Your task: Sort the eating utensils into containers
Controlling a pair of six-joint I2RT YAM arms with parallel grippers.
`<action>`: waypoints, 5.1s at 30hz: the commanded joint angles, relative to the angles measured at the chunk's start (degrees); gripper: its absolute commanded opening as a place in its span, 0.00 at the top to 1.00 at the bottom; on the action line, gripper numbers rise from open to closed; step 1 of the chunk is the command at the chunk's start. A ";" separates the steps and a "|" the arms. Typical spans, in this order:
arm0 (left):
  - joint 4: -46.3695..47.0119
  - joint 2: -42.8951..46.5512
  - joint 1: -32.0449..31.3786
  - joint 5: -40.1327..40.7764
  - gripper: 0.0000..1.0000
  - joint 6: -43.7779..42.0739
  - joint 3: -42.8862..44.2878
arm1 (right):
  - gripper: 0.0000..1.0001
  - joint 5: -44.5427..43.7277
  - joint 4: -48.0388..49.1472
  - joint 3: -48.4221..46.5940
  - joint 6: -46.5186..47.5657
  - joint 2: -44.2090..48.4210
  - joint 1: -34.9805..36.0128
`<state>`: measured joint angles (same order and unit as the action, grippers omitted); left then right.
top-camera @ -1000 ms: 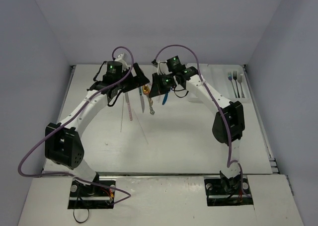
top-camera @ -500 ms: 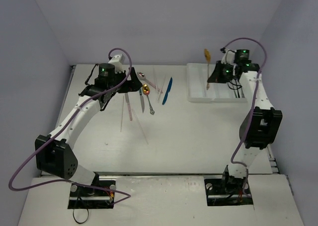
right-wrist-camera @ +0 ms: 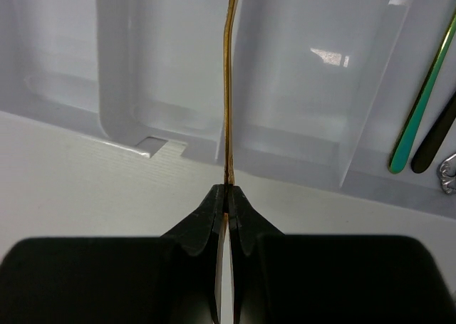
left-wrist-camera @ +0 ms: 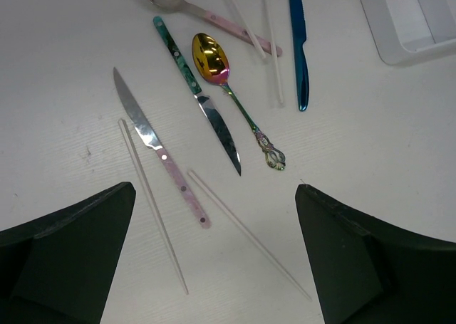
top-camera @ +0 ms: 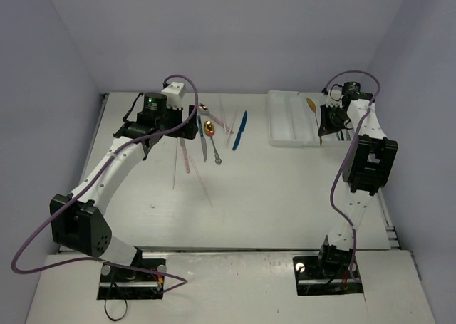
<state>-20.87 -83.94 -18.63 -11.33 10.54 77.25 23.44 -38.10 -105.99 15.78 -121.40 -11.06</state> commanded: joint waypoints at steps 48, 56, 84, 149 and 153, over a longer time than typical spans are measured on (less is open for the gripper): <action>-0.02 -30.94 -4.02 5.30 0.66 15.00 19.84 | 0.63 3.78 -0.40 -5.90 -5.12 6.21 6.21; -2.99 -40.06 -5.48 9.00 0.66 17.95 28.01 | 0.64 3.57 -0.19 -2.03 -4.59 8.19 6.23; -9.54 -44.89 -6.89 15.10 1.00 18.30 29.98 | 0.65 8.50 -0.10 -0.87 -3.94 9.78 6.51; 7.98 -14.39 -0.53 -7.65 0.12 32.22 15.82 | 1.00 17.15 10.51 -8.08 -23.46 2.57 28.11; 3.07 -10.54 -0.44 -4.89 0.12 21.91 14.15 | 1.00 4.89 10.24 -2.95 -13.67 8.00 20.09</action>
<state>-15.97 -102.13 -19.36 -17.06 42.01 91.18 39.86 -29.21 -111.29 -7.19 -123.75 16.94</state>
